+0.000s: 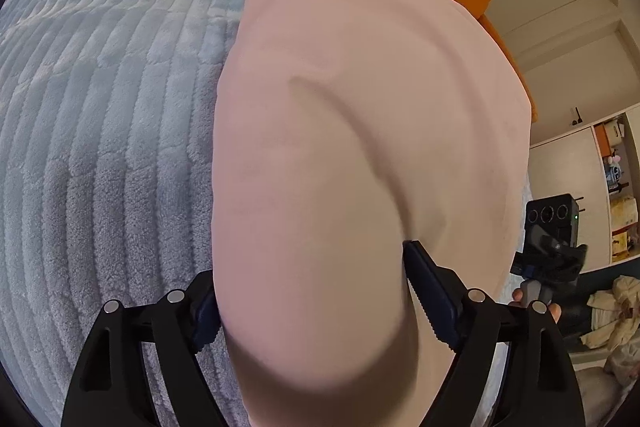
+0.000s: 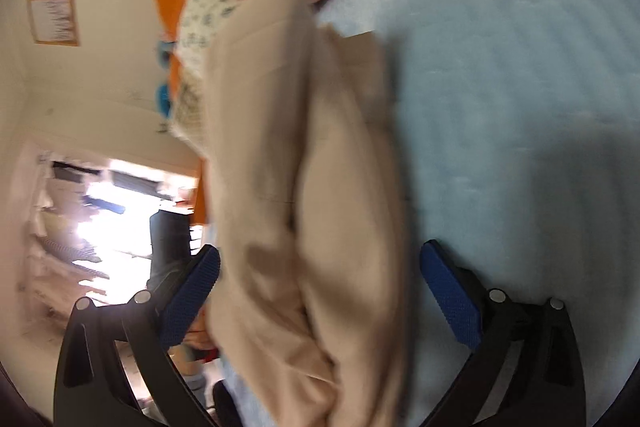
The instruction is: Fold large clothes
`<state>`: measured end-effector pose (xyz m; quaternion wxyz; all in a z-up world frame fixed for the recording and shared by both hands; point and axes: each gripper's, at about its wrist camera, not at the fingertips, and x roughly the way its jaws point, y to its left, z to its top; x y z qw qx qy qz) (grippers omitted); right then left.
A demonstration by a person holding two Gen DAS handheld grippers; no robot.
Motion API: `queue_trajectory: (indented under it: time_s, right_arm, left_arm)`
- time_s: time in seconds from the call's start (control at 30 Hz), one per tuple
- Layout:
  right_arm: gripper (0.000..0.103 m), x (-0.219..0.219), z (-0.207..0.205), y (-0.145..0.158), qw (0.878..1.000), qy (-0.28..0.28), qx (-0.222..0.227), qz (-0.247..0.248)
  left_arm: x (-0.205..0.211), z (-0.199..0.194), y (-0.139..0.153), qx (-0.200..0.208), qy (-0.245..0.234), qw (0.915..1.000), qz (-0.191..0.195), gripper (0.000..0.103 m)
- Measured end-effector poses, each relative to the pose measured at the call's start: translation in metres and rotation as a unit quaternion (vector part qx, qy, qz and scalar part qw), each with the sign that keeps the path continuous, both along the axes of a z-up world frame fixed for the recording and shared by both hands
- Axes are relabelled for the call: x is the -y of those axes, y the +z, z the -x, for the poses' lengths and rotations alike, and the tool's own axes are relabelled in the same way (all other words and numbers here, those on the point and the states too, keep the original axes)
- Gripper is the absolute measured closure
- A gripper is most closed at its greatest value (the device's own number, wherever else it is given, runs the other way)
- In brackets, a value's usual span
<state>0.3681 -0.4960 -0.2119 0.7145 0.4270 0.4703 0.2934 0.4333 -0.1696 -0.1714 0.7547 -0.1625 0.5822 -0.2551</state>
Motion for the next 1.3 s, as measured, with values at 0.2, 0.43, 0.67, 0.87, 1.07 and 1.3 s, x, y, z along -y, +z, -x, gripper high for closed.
queue_trajectory:
  time_s: [0.2, 0.43, 0.67, 0.87, 1.07, 1.3]
  right_arm:
    - [0.003, -0.030, -0.014, 0.006, 0.999, 0.034, -0.009, 0.041]
    - [0.004, -0.074, -0.016, 0.015, 0.989, 0.054, -0.010, 0.139]
    - [0.025, -0.081, -0.009, 0.019, 0.984, 0.037, -0.005, 0.176]
    - [0.053, -0.096, -0.003, 0.027, 0.982, 0.025, 0.007, 0.188]
    - [0.059, -0.103, -0.001, 0.034, 0.980, 0.005, 0.014, 0.196]
    - [0.062, -0.107, 0.004, 0.051, 0.980, 0.000, 0.031, 0.195]
  left_arm:
    - [0.012, -0.011, -0.001, -0.004, 0.001, 1.0000, 0.009, 0.016]
    - [0.022, -0.019, -0.005, 0.003, -0.006, 1.0000, 0.004, 0.016]
    - [0.018, -0.005, 0.000, 0.017, -0.012, 0.9998, -0.002, 0.023]
    - [0.012, 0.016, 0.013, 0.034, -0.005, 0.9994, -0.007, 0.039]
    - [0.012, 0.025, 0.027, 0.039, -0.003, 0.9991, -0.016, 0.048]
    - [0.002, 0.038, 0.058, 0.060, -0.019, 0.9979, -0.012, 0.055]
